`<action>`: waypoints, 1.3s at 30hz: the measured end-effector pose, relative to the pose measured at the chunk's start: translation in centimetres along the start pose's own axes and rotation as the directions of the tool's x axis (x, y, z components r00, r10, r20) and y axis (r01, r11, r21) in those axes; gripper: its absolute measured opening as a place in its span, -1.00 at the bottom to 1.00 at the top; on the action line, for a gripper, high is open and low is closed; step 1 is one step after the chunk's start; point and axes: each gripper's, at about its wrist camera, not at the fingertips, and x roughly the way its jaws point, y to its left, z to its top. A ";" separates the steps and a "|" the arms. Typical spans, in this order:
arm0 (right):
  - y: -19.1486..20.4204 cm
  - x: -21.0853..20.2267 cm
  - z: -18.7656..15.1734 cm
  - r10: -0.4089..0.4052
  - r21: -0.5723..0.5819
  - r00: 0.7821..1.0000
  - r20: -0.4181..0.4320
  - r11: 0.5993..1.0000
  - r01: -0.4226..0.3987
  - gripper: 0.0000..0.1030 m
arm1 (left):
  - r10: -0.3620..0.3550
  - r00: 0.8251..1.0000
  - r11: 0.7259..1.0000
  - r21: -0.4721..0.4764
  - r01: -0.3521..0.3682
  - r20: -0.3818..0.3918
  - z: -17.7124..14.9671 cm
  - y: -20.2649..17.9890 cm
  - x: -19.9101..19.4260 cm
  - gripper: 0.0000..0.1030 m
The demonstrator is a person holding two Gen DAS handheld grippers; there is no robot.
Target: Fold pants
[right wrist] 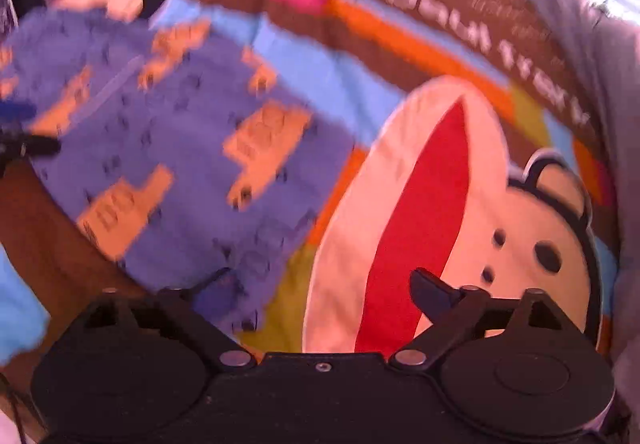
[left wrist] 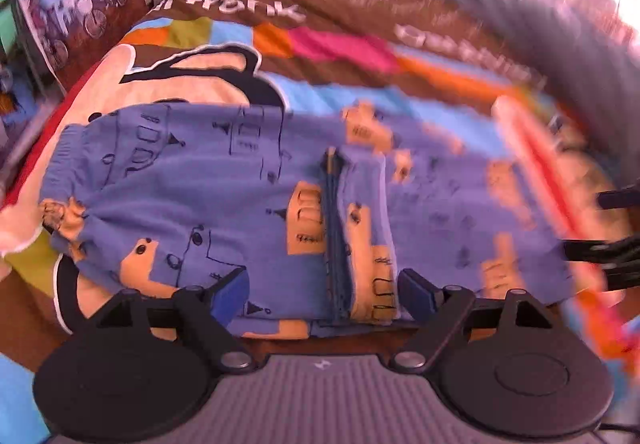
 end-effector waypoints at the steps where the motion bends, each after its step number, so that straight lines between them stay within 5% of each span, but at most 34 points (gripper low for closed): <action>1: 0.5 -0.7 0.4 -0.003 -0.007 0.998 0.057 1.000 0.003 0.79 | -0.029 0.999 0.999 -0.032 0.031 0.045 -0.1 0.8 -1.0 0.67; 6: 4.5 -1.1 4.8 0.109 -0.056 0.961 0.256 0.994 -0.098 0.86 | 0.080 0.991 0.980 -0.192 -0.058 0.112 -1.1 5.7 -3.9 0.73; 10: 8.0 1.1 7.6 0.254 -0.112 0.920 0.298 0.967 -0.231 0.86 | 0.118 0.982 0.941 -0.332 -0.064 0.144 -3.7 9.4 -5.5 0.73; 11: 9.2 1.9 8.1 0.275 -0.145 0.920 0.280 0.959 -0.243 0.86 | 0.130 0.979 0.930 -0.361 -0.066 0.154 -4.2 10.2 -5.6 0.73; 14: 13.3 4.3 8.0 0.168 -0.270 0.955 0.243 0.958 -0.100 0.87 | 0.204 0.954 0.867 -0.494 -0.072 0.219 -5.2 13.0 -5.4 0.56; 16: 13.5 3.8 7.8 0.187 -0.268 0.943 0.274 0.957 -0.112 0.84 | 0.167 0.939 0.835 -0.549 0.027 0.300 -5.5 14.6 -5.4 0.56; 20: 13.2 1.0 7.1 0.232 -0.260 0.909 0.346 0.955 -0.144 0.89 | 0.112 0.924 0.821 -0.557 0.121 0.365 -5.1 15.8 -4.5 0.54; 24: 13.4 0.7 6.6 0.214 -0.232 0.919 0.330 0.962 -0.141 0.90 | -0.002 0.928 0.815 -0.538 0.217 0.372 -5.4 15.8 -3.1 0.65; 28: 13.5 2.0 6.1 0.202 -0.232 0.935 0.293 0.963 -0.135 0.90 | -0.055 0.913 0.846 -0.467 0.258 0.404 -6.3 14.6 -2.9 0.75; 30: 13.4 2.5 6.1 0.209 -0.220 0.938 0.276 0.964 -0.150 0.91 | -0.123 0.889 0.841 -0.429 0.330 0.442 -6.5 14.4 -3.2 0.75; 33: 13.3 2.9 6.2 0.216 -0.205 0.939 0.267 0.965 -0.163 0.93 | -0.115 0.867 0.849 -0.406 0.339 0.485 -6.6 13.7 -3.8 0.81; 37: 13.4 3.0 6.1 0.205 -0.211 0.941 0.271 0.966 -0.150 0.98 | -0.079 0.907 0.836 -0.469 0.287 0.413 -6.0 13.9 -2.9 0.89; 39: 13.4 3.0 5.9 0.201 -0.209 0.941 0.272 0.967 -0.146 0.98 | -0.082 0.909 0.817 -0.494 0.296 0.409 -6.2 14.4 -2.8 0.88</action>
